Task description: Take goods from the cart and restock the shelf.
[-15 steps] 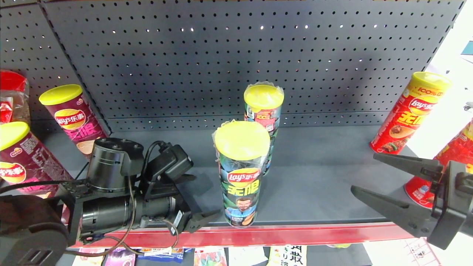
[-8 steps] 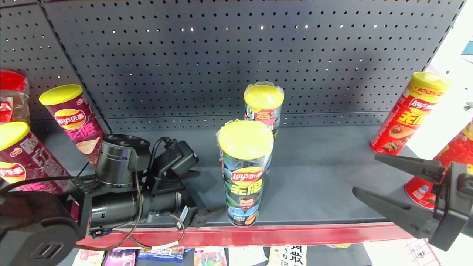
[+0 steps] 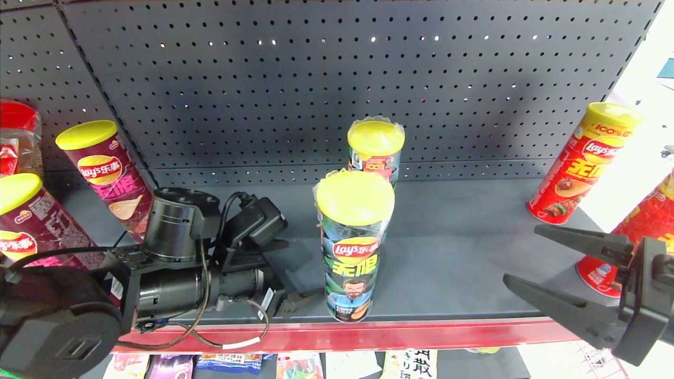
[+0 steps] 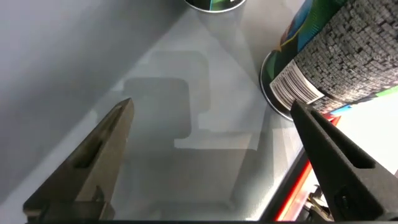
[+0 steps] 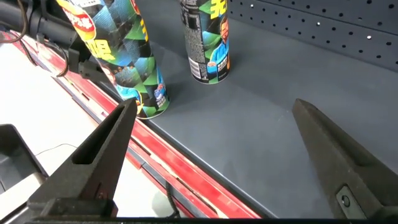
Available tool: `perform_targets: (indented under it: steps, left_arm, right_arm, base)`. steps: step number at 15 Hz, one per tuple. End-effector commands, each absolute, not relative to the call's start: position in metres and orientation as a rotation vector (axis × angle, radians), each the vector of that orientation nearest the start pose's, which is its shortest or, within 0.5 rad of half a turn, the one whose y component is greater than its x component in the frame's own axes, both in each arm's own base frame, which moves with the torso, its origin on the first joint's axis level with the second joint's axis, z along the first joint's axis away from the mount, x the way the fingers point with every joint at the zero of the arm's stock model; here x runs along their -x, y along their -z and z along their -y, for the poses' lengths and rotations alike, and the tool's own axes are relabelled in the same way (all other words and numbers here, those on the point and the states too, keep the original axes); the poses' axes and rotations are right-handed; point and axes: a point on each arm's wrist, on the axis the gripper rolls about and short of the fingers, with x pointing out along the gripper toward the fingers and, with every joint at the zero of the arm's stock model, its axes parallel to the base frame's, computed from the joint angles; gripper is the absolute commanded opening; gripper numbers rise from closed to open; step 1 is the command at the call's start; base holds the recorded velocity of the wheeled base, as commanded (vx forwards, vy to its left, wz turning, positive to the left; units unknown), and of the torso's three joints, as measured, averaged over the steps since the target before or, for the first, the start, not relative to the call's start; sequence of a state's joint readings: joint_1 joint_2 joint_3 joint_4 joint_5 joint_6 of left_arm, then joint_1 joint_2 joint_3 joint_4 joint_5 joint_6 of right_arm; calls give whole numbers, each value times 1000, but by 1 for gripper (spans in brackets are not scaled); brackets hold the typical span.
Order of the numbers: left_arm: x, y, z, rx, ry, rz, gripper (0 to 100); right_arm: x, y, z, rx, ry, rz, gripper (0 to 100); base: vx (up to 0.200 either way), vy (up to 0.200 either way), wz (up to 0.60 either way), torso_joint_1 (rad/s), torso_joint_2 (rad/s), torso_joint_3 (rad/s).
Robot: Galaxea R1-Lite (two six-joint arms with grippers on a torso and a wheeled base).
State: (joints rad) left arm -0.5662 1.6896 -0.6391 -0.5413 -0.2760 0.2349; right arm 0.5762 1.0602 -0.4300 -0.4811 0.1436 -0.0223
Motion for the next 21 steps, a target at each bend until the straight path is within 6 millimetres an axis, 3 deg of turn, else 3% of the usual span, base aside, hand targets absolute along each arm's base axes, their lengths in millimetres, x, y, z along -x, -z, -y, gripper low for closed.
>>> perform_targets:
  steps: [1,15,19,21]
  left_arm:
    - [-233,-136,156,-291,883,-412,100]
    - [-244,-137,173,-296,908,-395,100]
    - [-236,-133,164,-298,893,-419,100]
    - [-213,-148,148,-293,861,-376,100]
  right_arm:
    - [-115,-203,-79,55,-723,-143,100]
    - [-111,-201,-76,56,-721,-138,100]
    - [-109,-201,-75,55,-721,-135,100]
    - [-100,-197,-69,56,-717,-123,100]
  base:
    - [0,0,0,0,0,0]
    - [0,0,0,0,0,0]
    - [0,0,0,0,0,0]
    - [0,0,0,0,0,0]
